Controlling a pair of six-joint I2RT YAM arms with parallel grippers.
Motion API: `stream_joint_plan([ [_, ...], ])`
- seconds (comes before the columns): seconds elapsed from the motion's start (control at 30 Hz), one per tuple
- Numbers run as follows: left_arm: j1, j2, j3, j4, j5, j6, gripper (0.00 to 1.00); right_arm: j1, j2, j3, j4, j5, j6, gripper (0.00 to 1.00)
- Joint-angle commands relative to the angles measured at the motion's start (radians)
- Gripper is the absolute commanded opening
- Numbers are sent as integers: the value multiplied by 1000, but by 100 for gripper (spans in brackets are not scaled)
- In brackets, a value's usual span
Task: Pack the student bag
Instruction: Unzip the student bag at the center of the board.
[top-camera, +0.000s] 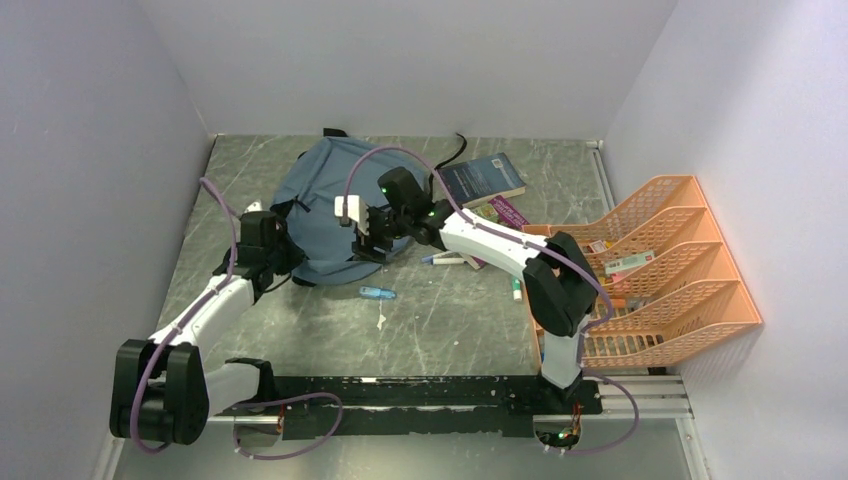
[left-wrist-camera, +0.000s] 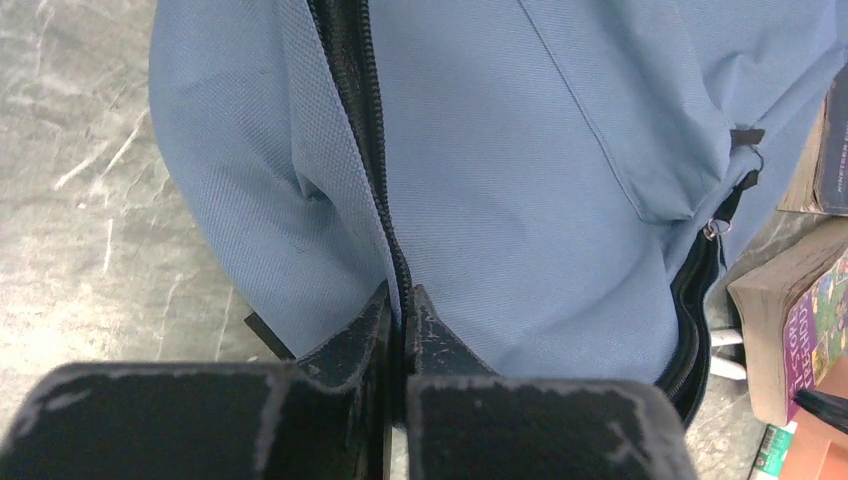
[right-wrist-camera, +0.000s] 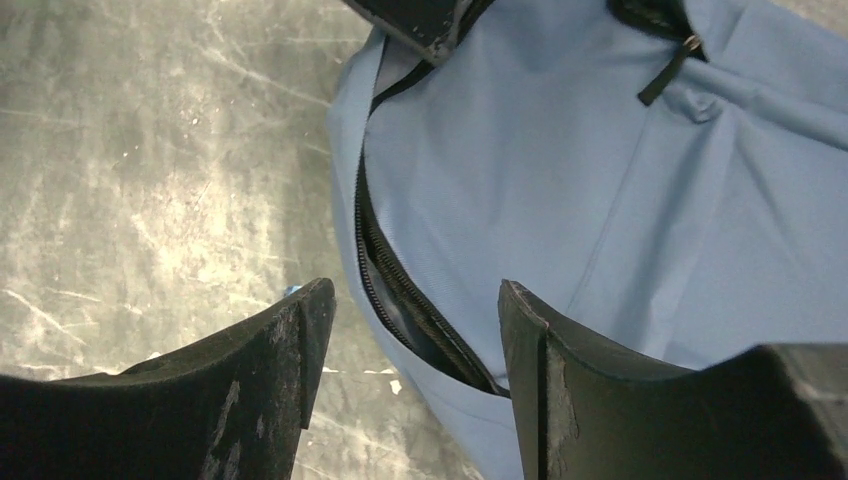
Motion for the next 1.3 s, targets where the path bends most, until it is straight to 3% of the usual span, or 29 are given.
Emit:
stream_joint_plan([
  [0.0, 7, -17, 25, 105, 60, 54, 5, 5, 39, 30, -58, -32, -40, 65],
  [0.4, 5, -23, 9, 136, 101, 63, 5, 30, 177, 180, -186, 16, -88, 62],
  [0.8, -1, -22, -77, 166, 48, 38, 5, -9, 59, 121, -31, -75, 13, 62],
  [1.0, -2, -28, -135, 225, 61, 17, 5, -19, 133, 184, -106, 35, -27, 60],
  [1.27, -5, -26, -124, 215, 48, 41, 5, -19, 152, 181, -153, 31, -76, 62],
])
